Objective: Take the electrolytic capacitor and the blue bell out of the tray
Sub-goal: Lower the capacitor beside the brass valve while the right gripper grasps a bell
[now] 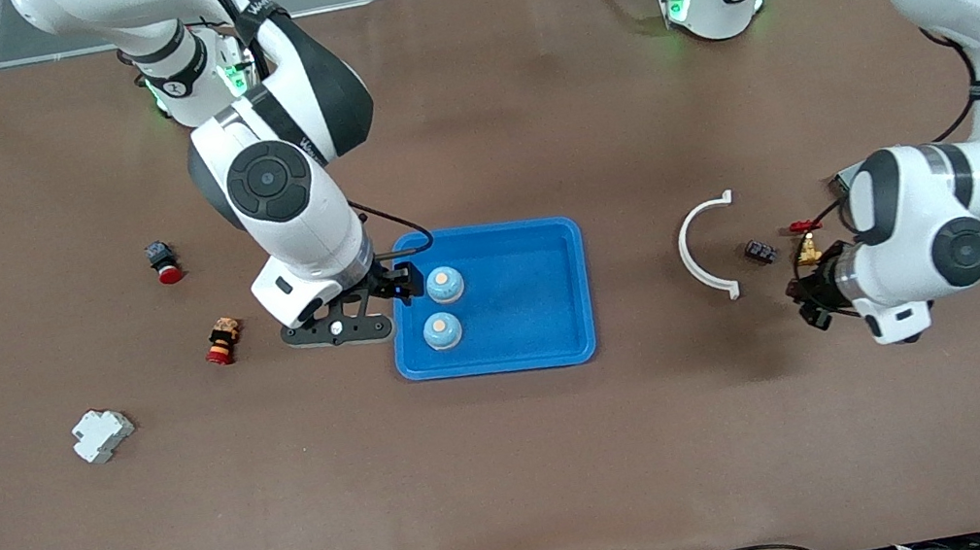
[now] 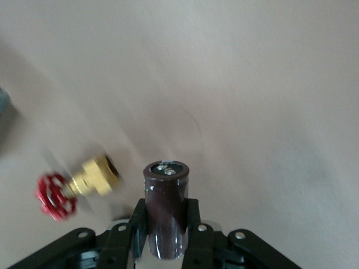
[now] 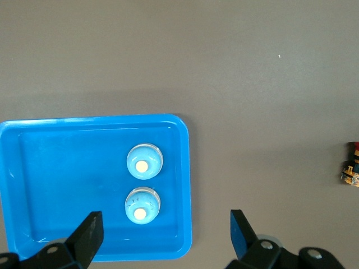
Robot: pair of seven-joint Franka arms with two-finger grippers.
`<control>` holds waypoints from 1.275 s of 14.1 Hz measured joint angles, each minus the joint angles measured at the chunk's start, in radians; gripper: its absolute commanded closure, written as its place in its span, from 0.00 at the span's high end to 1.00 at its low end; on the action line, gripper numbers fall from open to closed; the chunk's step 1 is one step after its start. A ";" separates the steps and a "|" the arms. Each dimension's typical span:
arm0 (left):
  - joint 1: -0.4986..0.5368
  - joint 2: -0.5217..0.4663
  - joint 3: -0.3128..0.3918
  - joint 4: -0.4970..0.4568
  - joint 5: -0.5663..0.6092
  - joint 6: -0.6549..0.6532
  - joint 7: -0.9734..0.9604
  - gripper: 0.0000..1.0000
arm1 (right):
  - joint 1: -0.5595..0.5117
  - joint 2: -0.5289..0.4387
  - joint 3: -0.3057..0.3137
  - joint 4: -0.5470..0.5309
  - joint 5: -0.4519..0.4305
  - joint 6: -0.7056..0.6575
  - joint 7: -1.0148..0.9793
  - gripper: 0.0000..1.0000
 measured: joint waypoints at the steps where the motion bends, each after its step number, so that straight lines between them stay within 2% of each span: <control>1: 0.023 0.002 0.000 -0.001 0.016 0.000 0.043 0.00 | 0.000 0.000 0.000 0.000 0.000 0.002 0.000 1.00; 4: 0.075 0.015 0.000 -0.001 0.084 0.003 0.129 0.00 | 0.000 0.000 -0.007 0.001 0.000 0.008 0.000 1.00; 10: 0.109 0.029 0.001 -0.001 0.098 0.015 0.281 0.00 | -0.018 0.001 -0.017 0.000 0.008 0.007 0.000 1.00; 11: 0.115 0.031 0.001 -0.002 0.098 0.015 0.299 0.07 | -0.020 0.004 -0.017 -0.001 0.025 0.007 0.000 1.00; 12: 0.121 0.031 0.001 -0.002 0.100 0.015 0.316 0.37 | -0.022 0.011 -0.017 -0.001 0.043 0.010 0.000 1.00; 13: 0.125 0.032 0.001 -0.002 0.107 0.015 0.328 0.60 | -0.024 0.023 -0.017 -0.002 0.057 0.022 0.000 1.00; 14: 0.129 0.032 0.001 -0.002 0.116 0.015 0.333 0.92 | -0.028 0.039 -0.018 -0.003 0.065 0.042 -0.003 1.00; 15: 0.132 0.033 0.001 -0.002 0.120 0.016 0.333 1.00 | -0.031 0.060 -0.018 -0.005 0.073 0.068 -0.010 1.00; 18: 0.133 0.033 0.001 -0.003 0.123 0.016 0.334 1.00 | -0.032 0.137 -0.016 -0.009 0.093 0.154 -0.024 1.00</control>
